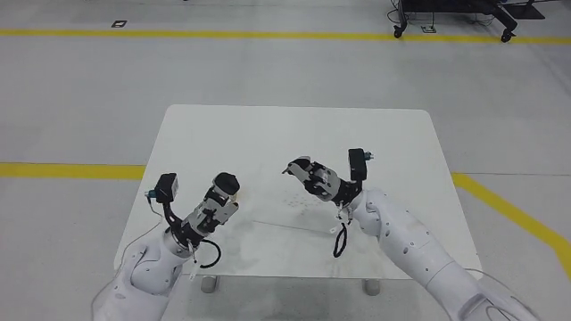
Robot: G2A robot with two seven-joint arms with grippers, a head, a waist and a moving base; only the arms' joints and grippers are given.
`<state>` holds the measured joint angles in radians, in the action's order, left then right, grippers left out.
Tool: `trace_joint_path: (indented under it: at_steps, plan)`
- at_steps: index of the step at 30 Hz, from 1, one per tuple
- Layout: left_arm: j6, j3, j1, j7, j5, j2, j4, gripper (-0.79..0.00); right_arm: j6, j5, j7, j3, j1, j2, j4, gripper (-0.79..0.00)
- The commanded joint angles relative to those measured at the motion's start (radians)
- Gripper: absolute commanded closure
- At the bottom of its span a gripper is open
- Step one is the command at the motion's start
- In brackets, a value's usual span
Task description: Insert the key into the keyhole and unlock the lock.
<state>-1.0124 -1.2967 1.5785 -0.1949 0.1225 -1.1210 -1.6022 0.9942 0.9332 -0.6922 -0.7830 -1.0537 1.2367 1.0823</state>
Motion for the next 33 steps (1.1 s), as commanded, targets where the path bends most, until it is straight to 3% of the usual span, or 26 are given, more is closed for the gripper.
trace_joint_path:
  at_steps: [1,5,10,12,15,22,26,28,30,33]
  plan:
    - [0.0,0.05,-0.043,-0.182,-0.316,0.017,0.027,-0.785,0.013,-0.09,0.055,0.024,0.013,0.016,-0.021,0.0]
    - [0.009,0.08,-0.112,-0.44,-0.634,0.042,0.102,-0.785,0.018,-0.219,0.127,0.071,0.035,0.041,-0.023,0.0]
    - [0.016,0.067,-0.154,-0.57,-0.692,0.054,0.162,-0.533,0.018,-0.336,0.17,0.103,0.048,0.051,-0.017,0.0]
    - [0.009,0.065,-0.16,-0.559,-0.652,0.052,0.171,-0.514,0.018,-0.371,0.191,0.113,0.055,0.051,-0.019,0.0]
    - [0.0,0.056,-0.164,-0.518,-0.551,0.049,0.174,-0.591,0.018,-0.435,0.232,0.137,0.059,0.053,-0.016,0.0]
    - [0.026,0.043,-0.146,-0.361,-0.283,0.033,0.143,-0.536,0.018,-0.539,0.331,0.181,0.088,0.062,-0.033,0.0]
    - [0.062,0.046,-0.134,-0.274,-0.165,0.024,0.122,-0.545,0.018,-0.576,0.368,0.197,0.097,0.068,-0.035,0.0]
    - [0.07,0.051,-0.131,-0.248,-0.141,0.021,0.118,-0.499,0.018,-0.589,0.385,0.204,0.101,0.07,-0.037,0.0]
    - [0.076,0.054,-0.131,-0.233,-0.127,0.019,0.118,-0.388,0.018,-0.6,0.402,0.209,0.105,0.072,-0.041,0.0]
    - [0.077,0.057,-0.131,-0.216,-0.116,0.017,0.118,-0.339,0.018,-0.625,0.427,0.219,0.108,0.077,-0.048,0.0]
